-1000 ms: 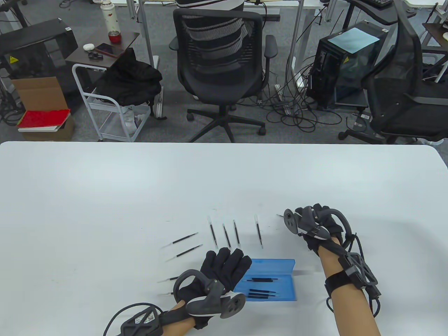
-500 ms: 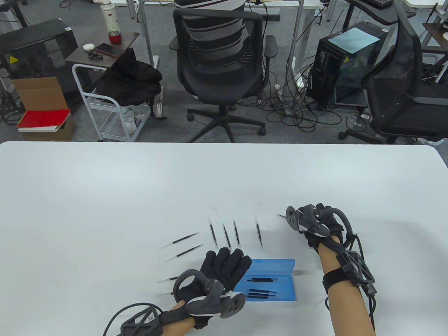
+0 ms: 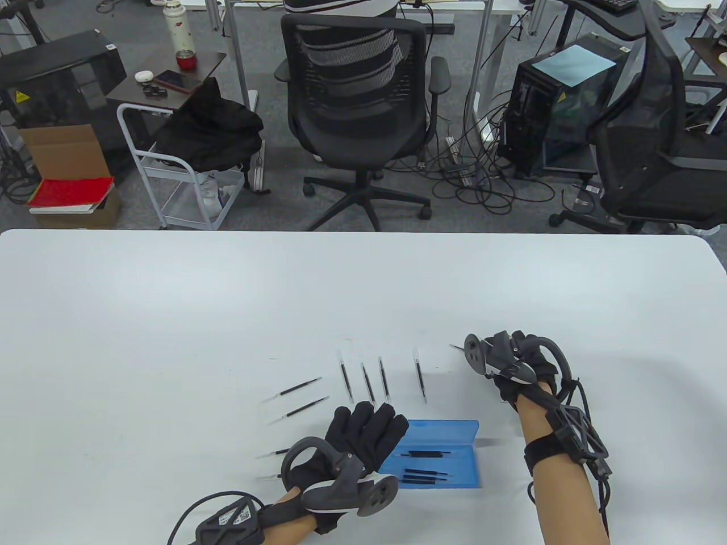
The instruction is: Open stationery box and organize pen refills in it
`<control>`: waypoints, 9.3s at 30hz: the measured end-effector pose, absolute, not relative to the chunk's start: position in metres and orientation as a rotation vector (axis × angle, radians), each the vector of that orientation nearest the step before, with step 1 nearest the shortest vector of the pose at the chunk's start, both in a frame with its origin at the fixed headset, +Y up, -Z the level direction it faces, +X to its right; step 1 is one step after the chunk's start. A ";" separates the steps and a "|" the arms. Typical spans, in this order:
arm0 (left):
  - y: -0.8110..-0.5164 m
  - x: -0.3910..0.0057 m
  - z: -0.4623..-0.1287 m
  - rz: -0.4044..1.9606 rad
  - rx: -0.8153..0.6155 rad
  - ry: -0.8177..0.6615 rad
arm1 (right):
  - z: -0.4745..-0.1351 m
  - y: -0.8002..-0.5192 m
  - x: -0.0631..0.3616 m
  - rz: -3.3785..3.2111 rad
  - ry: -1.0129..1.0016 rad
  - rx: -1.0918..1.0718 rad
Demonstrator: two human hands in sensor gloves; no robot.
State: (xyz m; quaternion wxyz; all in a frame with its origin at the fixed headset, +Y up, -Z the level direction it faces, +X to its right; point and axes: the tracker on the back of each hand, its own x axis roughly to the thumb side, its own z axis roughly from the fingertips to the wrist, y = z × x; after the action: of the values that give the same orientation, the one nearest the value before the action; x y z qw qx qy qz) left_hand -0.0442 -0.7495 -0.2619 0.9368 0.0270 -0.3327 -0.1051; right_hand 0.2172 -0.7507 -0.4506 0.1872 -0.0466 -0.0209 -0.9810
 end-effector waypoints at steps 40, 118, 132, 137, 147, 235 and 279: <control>-0.750 -0.045 -0.262 -0.207 0.048 -0.678 | -0.298 -0.667 0.181 -2.832 0.491 -0.744; -0.750 -0.045 -0.263 -0.198 0.050 -0.684 | -0.430 -0.679 0.138 -2.936 -0.103 -0.235; -0.750 -0.045 -0.263 -0.195 0.050 -0.688 | -0.476 -0.714 0.127 -3.025 -0.272 -0.024; -0.750 -0.045 -0.263 -0.199 0.052 -0.688 | -0.477 -0.723 0.113 -3.010 -0.329 -0.071; -0.750 -0.045 -0.262 -0.202 0.053 -0.688 | -0.475 -0.734 0.095 -2.991 -0.370 -0.118; -0.750 -0.044 -0.261 -0.207 0.059 -0.682 | -0.239 -0.679 0.107 -2.675 0.457 -1.007; -0.750 -0.044 -0.263 -0.206 0.044 -0.675 | -0.245 -0.714 0.118 -2.964 0.220 -1.021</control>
State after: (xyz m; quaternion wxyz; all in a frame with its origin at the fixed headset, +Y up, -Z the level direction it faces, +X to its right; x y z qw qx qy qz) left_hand -0.0437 -0.7500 -0.2628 0.9381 0.0214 -0.3307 -0.1009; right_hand 0.1178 -0.7139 -0.2447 -0.0004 -0.3249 0.0700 -0.9432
